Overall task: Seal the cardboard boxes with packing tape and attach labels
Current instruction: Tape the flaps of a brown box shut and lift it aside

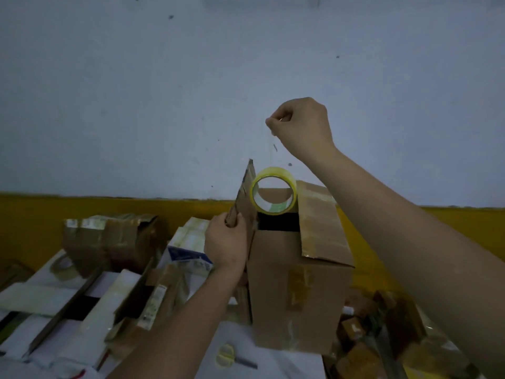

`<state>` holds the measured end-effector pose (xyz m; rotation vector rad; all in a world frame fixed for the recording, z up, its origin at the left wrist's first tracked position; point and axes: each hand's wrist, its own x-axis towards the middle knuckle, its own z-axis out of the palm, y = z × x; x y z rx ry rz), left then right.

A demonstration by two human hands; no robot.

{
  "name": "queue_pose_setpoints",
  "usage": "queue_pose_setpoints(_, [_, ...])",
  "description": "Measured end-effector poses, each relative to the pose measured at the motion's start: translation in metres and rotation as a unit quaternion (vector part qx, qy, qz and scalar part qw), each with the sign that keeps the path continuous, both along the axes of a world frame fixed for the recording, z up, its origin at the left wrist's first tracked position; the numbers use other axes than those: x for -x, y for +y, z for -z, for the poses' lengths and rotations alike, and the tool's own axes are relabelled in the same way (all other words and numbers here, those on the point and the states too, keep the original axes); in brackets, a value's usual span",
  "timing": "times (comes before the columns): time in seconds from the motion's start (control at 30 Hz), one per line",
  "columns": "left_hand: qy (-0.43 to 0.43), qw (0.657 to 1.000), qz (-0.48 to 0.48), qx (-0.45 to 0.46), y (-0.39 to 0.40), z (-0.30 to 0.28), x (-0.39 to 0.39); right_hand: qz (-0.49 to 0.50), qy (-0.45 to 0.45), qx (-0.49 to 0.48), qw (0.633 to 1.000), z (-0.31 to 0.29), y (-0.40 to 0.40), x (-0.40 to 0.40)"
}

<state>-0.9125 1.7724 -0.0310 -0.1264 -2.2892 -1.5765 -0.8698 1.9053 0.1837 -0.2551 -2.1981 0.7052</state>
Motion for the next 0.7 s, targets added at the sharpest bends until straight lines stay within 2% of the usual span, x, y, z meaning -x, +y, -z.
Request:
queue_pose_setpoints(0.17, [-0.03, 0.999, -0.034, -0.006, -0.007, 0.003, 0.002, -0.044, 0.047, 0.016, 0.998, -0.02, -0.049, 0.035])
queue_pose_setpoints(0.3, [-0.034, 0.998, -0.053, -0.001, -0.006, 0.004, 0.002, -0.06, 0.046, 0.029, 0.997, -0.022, -0.083, 0.059])
queue_pose_setpoints(0.53, [-0.05, 0.996, -0.045, -0.052, 0.001, 0.0, -0.003, -0.081, -0.053, 0.104, 0.99, 0.039, -0.083, 0.072])
queue_pose_setpoints(0.7, [-0.082, 0.988, 0.009, -0.131, 0.001, -0.001, 0.001, -0.078, -0.109, 0.211, 0.968, 0.076, -0.067, 0.06])
